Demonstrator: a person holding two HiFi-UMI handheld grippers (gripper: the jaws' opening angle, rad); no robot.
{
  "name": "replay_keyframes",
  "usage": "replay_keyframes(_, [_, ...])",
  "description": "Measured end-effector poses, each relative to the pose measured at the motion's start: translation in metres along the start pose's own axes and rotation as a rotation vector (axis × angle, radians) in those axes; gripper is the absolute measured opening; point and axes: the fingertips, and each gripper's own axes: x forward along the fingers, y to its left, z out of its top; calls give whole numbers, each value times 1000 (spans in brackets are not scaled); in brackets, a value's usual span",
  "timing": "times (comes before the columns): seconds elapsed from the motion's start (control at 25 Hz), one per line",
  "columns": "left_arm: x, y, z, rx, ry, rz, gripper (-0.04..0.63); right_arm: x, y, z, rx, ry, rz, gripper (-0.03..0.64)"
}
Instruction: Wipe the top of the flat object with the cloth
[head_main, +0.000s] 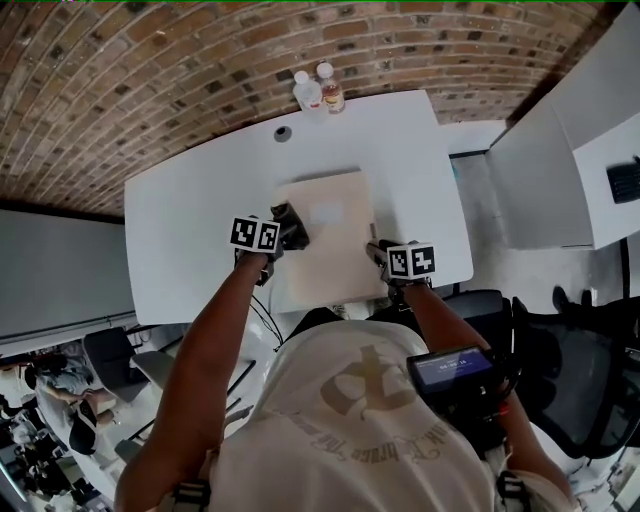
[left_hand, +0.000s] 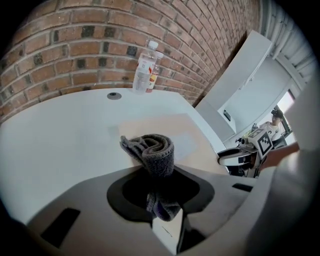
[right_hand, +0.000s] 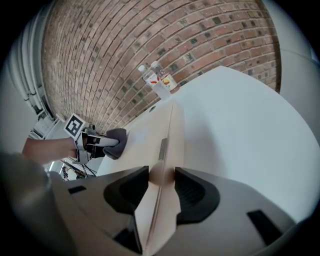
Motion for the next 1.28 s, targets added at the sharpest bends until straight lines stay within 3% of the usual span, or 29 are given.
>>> replay_keyframes(0.24, [-6,6,-1,-20,-25,12,109,2,2,0,-11,2,-8,176])
replay_keyframes(0.44, [-23,21,-14,-119,-84,13,107,1,1,0,-1,11,17,176])
replay_keyframes(0.64, [-40,-1,-20,-170,-139,-46,106,-3,1,9,39,1,74,176])
replay_keyframes(0.92, [-13,-88,-14,-108,-123,-188,107,-7,-14,56,46,-71,119,178])
replay_keyframes(1.28, [40,-185,-3,19,-38,-329,107,16,-13,81,-36,11,173,178])
